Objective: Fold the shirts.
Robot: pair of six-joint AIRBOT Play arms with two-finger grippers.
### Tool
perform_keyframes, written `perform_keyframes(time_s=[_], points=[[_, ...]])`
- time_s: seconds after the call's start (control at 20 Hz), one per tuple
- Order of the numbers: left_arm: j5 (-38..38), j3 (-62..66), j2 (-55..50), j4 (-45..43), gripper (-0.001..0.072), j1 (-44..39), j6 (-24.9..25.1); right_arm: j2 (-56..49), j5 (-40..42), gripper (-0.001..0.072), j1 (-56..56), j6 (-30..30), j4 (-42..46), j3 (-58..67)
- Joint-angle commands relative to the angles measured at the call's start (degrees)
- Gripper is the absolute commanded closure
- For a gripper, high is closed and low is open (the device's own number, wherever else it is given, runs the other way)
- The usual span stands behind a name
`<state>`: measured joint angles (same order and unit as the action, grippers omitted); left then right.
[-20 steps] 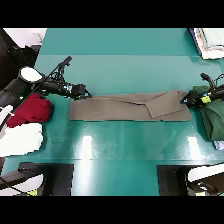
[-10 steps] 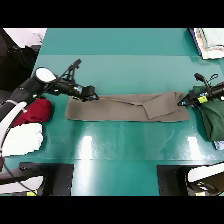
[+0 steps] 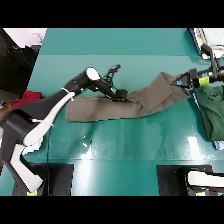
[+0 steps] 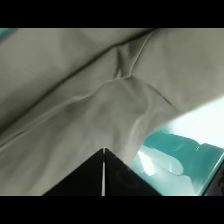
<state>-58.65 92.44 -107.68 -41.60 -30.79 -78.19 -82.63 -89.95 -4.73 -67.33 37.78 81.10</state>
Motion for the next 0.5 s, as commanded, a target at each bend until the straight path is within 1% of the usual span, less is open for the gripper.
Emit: perform_keyframes(time_s=[0.0,0.1,0.25,0.35,0.45], points=[[-0.07,4.22,-5.84,-0.02,0.0686,-2.34,-1.51,2.64,1.46,0.0695,7.26,-3.85,-3.23,6.27],[0.11,4.22,-6.23,-0.98,0.0686,-2.03,-1.55,2.16,1.33,0.0695,10.71,-5.49,-3.06,11.02],[1.66,4.46,-6.23,-2.25,0.0686,-1.29,-2.93,0.44,0.92,0.0695,14.97,-7.34,-2.47,17.22],[1.53,4.52,-6.23,-2.69,0.0686,-0.5,-2.89,-0.96,0.68,0.0695,17.94,-8.72,1.99,20.87],[-0.33,4.83,-6.19,-2.6,0.0686,0.74,-2.93,-2.23,0.22,0.0695,20.39,-8.81,5.16,23.61]])
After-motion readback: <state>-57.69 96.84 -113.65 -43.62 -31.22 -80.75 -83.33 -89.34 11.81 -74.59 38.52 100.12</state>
